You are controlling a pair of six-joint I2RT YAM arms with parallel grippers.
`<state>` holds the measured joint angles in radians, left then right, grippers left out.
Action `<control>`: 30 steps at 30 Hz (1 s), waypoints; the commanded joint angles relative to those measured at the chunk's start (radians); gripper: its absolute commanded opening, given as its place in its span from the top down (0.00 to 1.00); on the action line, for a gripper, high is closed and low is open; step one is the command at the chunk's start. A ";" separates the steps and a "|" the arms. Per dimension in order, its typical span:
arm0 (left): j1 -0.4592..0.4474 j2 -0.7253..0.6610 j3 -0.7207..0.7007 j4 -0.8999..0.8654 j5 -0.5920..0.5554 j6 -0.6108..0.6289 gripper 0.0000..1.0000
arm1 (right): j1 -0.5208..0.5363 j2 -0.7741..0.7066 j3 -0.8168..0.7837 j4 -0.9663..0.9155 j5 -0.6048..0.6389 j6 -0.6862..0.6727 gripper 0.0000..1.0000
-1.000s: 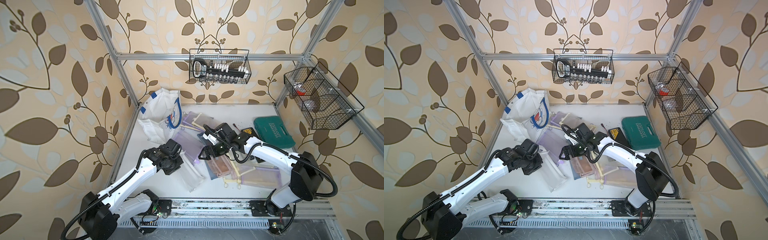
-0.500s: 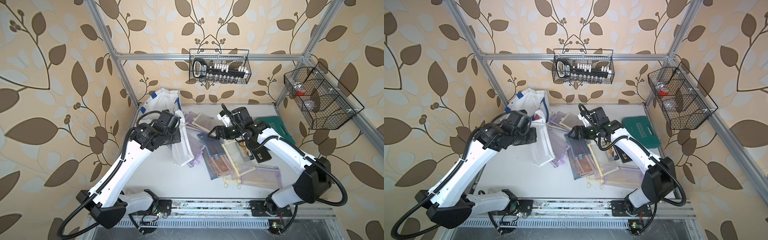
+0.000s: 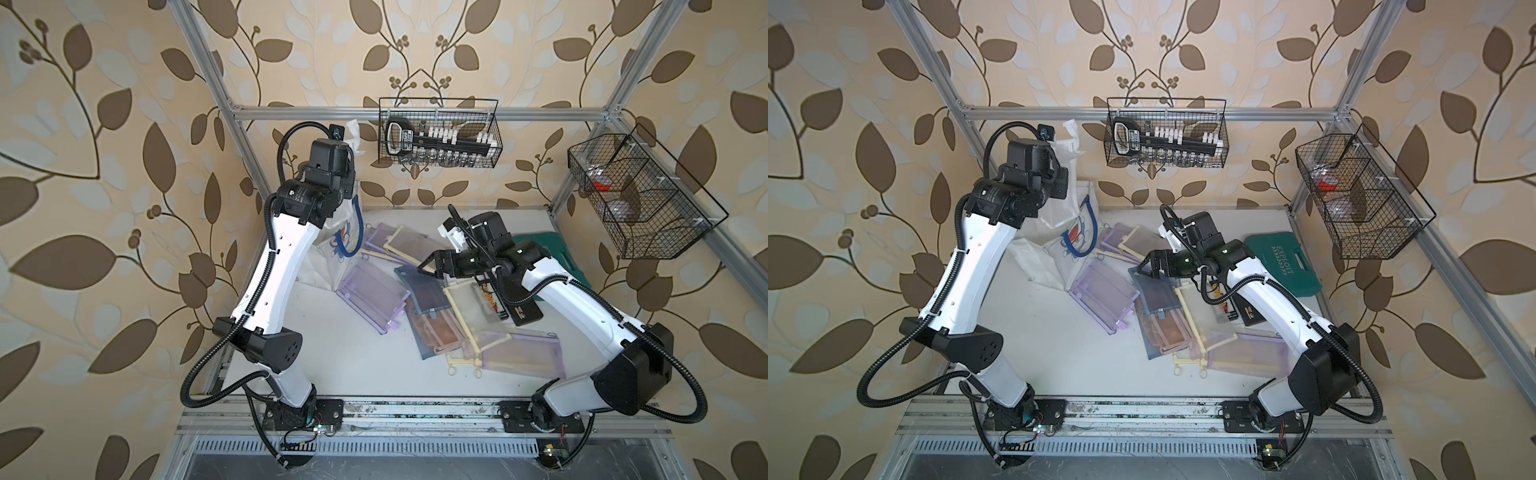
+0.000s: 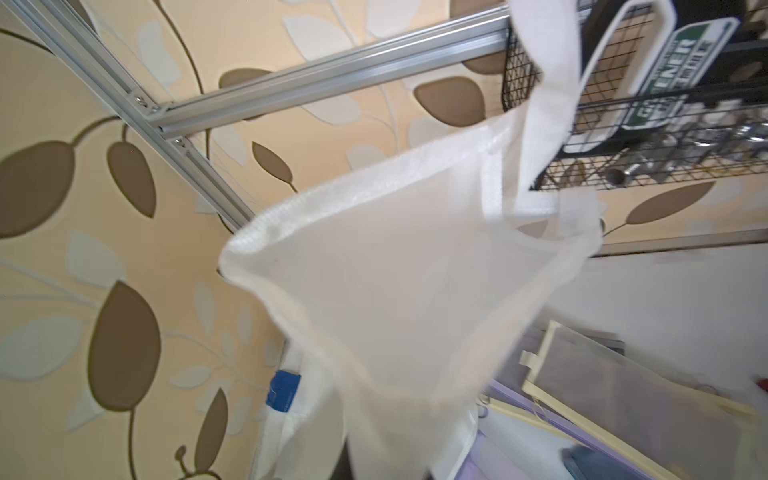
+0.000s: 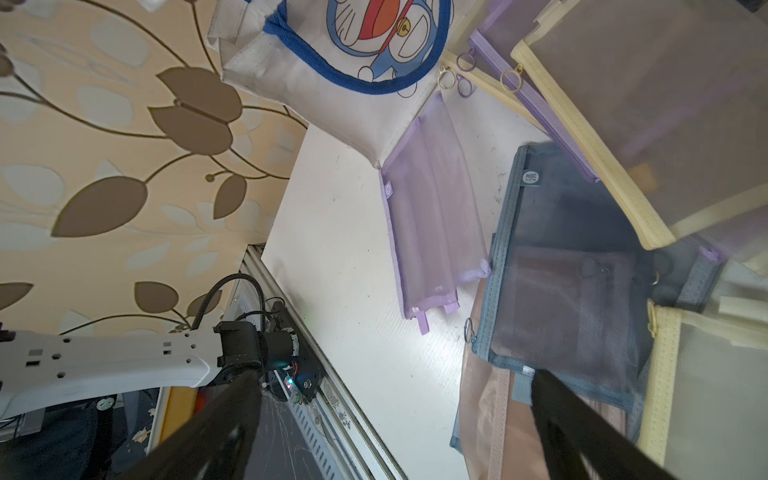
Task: Put the pencil pouch into the canvas bag
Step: Pick up the pencil pouch from the center of the board, then place the pencil pouch in the canvas bag.
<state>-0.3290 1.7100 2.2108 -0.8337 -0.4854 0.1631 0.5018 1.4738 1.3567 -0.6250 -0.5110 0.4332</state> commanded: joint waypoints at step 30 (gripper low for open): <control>0.214 0.009 -0.535 0.295 0.073 0.129 1.00 | -0.004 0.072 0.139 -0.065 0.019 -0.050 0.00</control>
<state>-0.1230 1.7218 1.6718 -0.5133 -0.4217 0.3534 0.5014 1.5326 1.4269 -0.6586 -0.4938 0.4137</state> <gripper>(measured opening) 0.046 0.996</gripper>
